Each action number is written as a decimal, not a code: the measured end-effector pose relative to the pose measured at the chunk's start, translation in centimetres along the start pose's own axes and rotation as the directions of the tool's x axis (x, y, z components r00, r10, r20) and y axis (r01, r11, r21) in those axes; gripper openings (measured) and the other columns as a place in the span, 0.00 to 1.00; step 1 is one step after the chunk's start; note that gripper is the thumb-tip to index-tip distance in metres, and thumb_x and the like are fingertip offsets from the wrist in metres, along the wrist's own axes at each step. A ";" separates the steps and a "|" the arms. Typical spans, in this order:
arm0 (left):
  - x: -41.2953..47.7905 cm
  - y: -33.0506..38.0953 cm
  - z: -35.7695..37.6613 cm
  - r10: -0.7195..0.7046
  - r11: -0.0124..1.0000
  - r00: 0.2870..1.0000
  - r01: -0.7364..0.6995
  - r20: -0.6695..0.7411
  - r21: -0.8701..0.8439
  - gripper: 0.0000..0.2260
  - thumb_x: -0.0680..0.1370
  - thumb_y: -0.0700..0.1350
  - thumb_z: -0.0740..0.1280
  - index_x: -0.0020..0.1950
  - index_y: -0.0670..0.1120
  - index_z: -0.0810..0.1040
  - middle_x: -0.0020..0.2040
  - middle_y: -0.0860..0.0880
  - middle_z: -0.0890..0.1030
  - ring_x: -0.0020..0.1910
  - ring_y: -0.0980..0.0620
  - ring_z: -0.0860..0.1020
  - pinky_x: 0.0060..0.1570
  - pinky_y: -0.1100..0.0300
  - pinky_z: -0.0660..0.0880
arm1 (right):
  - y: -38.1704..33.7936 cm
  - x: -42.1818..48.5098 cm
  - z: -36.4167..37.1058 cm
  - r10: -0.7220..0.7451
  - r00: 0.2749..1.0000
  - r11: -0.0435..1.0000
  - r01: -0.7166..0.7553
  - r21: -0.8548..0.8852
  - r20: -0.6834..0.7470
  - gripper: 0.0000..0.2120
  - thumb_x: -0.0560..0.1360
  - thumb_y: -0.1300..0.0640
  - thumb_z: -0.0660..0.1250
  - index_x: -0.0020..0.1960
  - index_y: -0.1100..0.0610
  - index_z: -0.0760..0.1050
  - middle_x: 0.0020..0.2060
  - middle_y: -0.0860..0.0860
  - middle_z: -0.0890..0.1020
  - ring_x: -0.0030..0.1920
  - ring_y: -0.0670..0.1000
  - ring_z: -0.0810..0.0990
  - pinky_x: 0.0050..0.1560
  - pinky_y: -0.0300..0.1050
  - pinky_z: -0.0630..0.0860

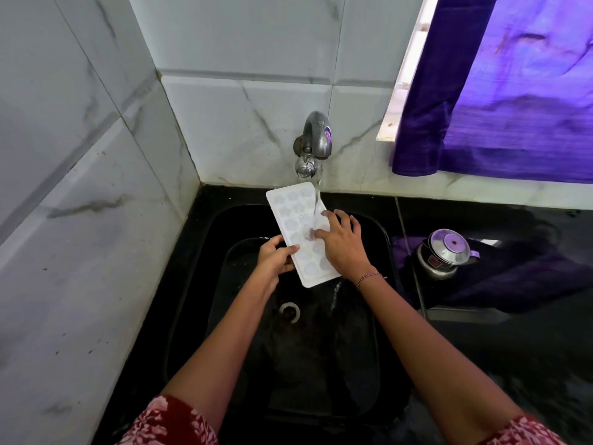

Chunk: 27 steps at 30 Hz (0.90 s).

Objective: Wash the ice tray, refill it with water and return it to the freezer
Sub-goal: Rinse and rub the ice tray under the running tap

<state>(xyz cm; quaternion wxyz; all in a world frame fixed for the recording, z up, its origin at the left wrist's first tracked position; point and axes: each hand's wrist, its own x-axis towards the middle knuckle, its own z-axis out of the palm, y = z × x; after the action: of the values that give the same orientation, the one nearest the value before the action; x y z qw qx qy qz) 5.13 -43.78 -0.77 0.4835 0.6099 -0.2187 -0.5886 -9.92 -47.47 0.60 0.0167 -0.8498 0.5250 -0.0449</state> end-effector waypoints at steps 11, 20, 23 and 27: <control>1.2 0.1 0.0 0.009 1.000 0.998 -0.009 0.060 -0.010 0.16 0.78 0.41 0.65 0.65 0.43 0.72 0.53 0.45 0.81 0.44 0.50 0.81 0.38 0.56 0.78 | 0.5 0.3 -0.4 -0.005 1.000 1.000 0.004 -0.007 -0.023 0.17 0.77 0.58 0.60 0.64 0.46 0.74 0.73 0.54 0.61 0.75 0.59 0.53 0.74 0.60 0.49; 1.6 0.0 0.8 0.010 1.000 0.994 -0.012 0.113 0.023 0.14 0.80 0.44 0.61 0.65 0.45 0.73 0.53 0.46 0.80 0.47 0.49 0.80 0.43 0.53 0.78 | 0.6 0.2 -0.7 0.009 0.997 0.999 -0.006 0.036 -0.077 0.16 0.78 0.61 0.58 0.62 0.49 0.74 0.71 0.55 0.64 0.74 0.59 0.55 0.73 0.59 0.52; 1.6 0.1 1.3 0.016 1.000 0.989 -0.019 0.150 0.019 0.13 0.81 0.45 0.60 0.64 0.46 0.74 0.50 0.48 0.81 0.48 0.49 0.80 0.48 0.51 0.78 | 0.2 0.1 -0.7 -0.030 0.996 0.999 0.034 0.042 -0.085 0.17 0.76 0.61 0.62 0.63 0.48 0.73 0.72 0.55 0.63 0.74 0.60 0.56 0.71 0.59 0.53; 1.8 0.3 2.0 0.024 1.000 0.981 -0.027 0.190 0.012 0.10 0.80 0.45 0.60 0.60 0.48 0.76 0.47 0.50 0.82 0.46 0.51 0.81 0.51 0.49 0.77 | 0.2 0.0 -0.8 -0.019 0.998 1.000 0.018 -0.014 -0.059 0.20 0.72 0.58 0.68 0.64 0.51 0.73 0.72 0.56 0.62 0.74 0.61 0.55 0.72 0.61 0.51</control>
<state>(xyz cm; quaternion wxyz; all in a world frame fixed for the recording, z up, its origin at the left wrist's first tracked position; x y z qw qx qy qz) 3.76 -46.02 -1.11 0.4634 0.5516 -0.2763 -0.6361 -10.14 -47.51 1.37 -0.0050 -0.8529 0.5178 -0.0666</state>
